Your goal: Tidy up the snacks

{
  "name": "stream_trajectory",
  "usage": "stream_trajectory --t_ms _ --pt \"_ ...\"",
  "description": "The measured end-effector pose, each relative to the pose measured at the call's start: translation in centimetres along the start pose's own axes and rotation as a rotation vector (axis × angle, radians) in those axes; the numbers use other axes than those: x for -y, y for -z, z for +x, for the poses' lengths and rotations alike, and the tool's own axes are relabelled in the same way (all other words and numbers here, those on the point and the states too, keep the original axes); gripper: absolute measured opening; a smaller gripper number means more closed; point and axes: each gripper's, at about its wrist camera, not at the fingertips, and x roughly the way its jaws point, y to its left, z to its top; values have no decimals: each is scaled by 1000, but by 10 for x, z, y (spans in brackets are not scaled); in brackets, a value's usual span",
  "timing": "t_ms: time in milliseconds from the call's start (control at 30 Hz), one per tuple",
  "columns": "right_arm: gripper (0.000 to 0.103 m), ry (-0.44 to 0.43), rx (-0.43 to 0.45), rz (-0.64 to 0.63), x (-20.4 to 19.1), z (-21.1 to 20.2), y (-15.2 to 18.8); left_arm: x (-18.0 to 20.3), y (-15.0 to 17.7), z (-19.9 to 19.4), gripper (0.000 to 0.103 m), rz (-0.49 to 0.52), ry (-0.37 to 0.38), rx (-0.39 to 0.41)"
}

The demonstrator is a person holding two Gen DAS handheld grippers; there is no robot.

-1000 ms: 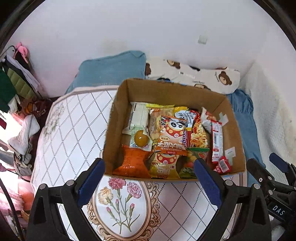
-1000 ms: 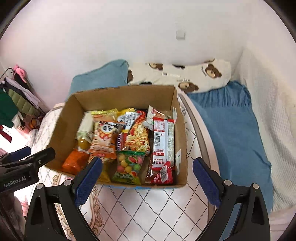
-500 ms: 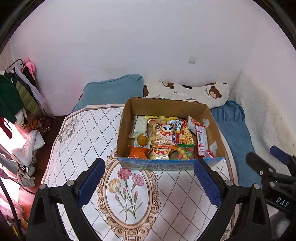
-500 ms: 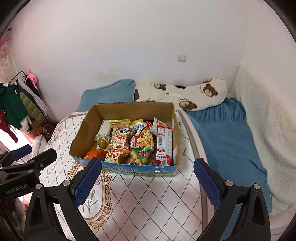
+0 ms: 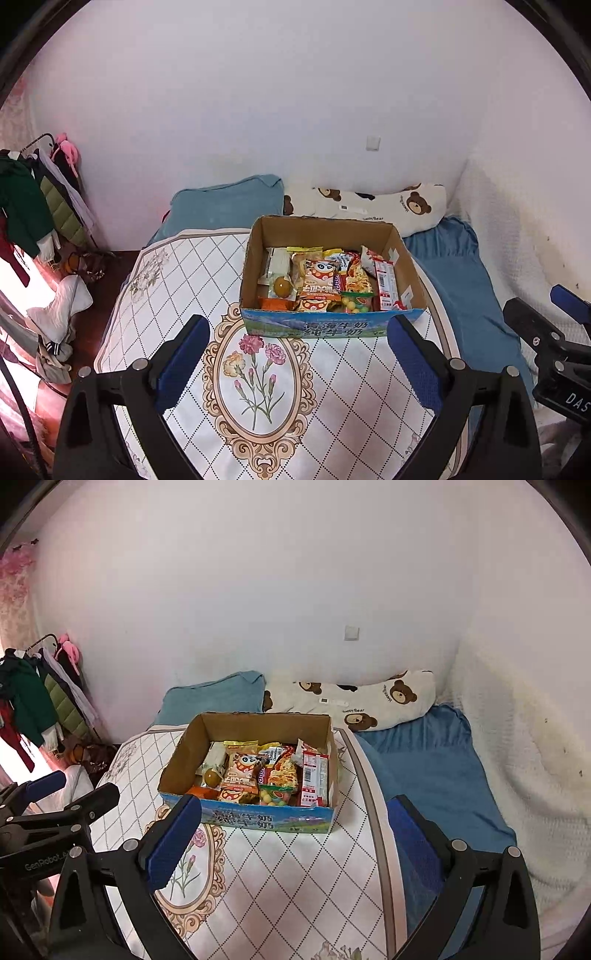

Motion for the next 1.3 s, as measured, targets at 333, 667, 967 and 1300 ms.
stream_trajectory --t_ms 333,667,967,1300 --pt "103 43 24 4 13 -3 4 3 -2 15 103 -10 -2 -4" --pt "103 81 11 6 18 54 -1 6 -9 52 102 -16 -57 -9" --pt "103 101 -11 2 21 94 -6 7 -10 89 103 1 -94 -50" --pt "103 93 -15 -5 16 107 -8 8 -12 103 102 3 -86 -78"
